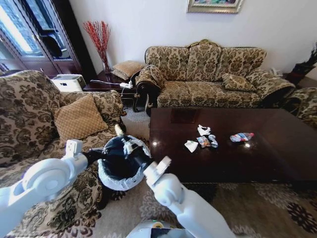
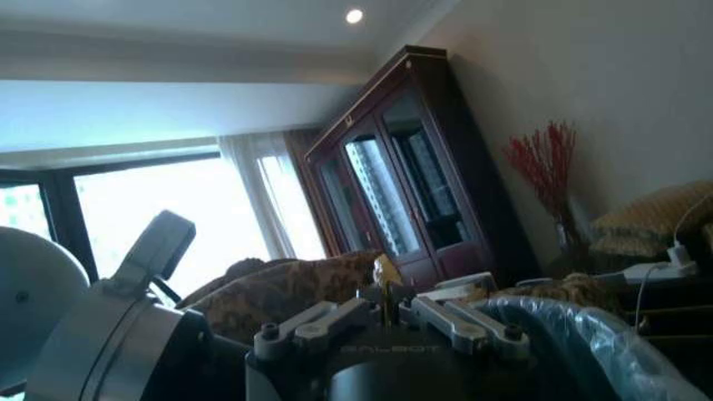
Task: Move to the front of the table and place the trash on the table into the trash bin.
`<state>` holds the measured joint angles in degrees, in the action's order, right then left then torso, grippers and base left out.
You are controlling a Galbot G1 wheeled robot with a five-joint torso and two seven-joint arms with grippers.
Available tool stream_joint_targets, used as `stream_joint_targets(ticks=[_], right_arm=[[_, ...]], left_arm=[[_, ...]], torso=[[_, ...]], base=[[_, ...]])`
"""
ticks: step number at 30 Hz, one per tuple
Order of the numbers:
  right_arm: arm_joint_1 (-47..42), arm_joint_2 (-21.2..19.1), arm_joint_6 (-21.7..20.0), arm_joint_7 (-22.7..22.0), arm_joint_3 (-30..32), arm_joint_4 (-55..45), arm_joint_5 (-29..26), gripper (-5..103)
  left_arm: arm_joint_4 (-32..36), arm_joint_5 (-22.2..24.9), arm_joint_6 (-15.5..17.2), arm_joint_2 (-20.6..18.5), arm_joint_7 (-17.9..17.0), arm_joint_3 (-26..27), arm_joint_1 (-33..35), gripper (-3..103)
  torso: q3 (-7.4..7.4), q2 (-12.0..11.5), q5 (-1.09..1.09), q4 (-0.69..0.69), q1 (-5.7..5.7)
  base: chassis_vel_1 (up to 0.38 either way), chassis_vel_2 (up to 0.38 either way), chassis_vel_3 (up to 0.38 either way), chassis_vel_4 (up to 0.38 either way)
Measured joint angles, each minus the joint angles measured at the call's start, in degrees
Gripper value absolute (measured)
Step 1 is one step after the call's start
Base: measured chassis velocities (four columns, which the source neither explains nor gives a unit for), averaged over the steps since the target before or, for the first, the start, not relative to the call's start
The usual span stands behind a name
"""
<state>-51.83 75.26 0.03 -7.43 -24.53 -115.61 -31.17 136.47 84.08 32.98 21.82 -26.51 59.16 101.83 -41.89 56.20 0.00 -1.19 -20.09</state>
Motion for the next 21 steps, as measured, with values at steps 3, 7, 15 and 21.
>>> stream_joint_targets(ticks=[3, 7, 15, 21], right_arm=[[-1.58, -0.51, 0.22, 0.00, -0.46, 0.02, 0.85, 6], [-4.04, -1.48, 1.49, 0.00, -0.36, 0.07, 2.07, 16], [-8.11, -0.93, 4.42, 0.00, 1.31, -2.39, 2.06, 44], [-13.62, 1.58, 9.70, -0.02, 11.50, -7.42, 2.58, 70]], left_arm=[[-0.36, -0.67, -0.35, 0.68, 0.16, -0.32, -0.55, 0], [-0.45, -1.40, -0.58, 1.43, 0.55, -0.45, -0.64, 0], [-0.56, -2.36, -0.77, 1.74, 0.85, -0.52, -0.10, 0], [-2.02, -4.31, -1.32, 3.47, 1.42, -0.47, 0.56, 0]], torso=[[0.00, 0.00, -0.01, 0.01, 0.00], [0.00, 0.00, 0.00, 0.01, 0.00], [0.00, 0.00, 0.01, 0.00, 0.00], [0.00, 0.00, 0.01, 0.00, 0.00]], base=[[0.000, 0.000, 0.000, 0.000], [0.000, 0.000, 0.000, 0.000], [0.000, 0.000, 0.000, 0.000], [0.000, 0.000, 0.000, 0.000]])
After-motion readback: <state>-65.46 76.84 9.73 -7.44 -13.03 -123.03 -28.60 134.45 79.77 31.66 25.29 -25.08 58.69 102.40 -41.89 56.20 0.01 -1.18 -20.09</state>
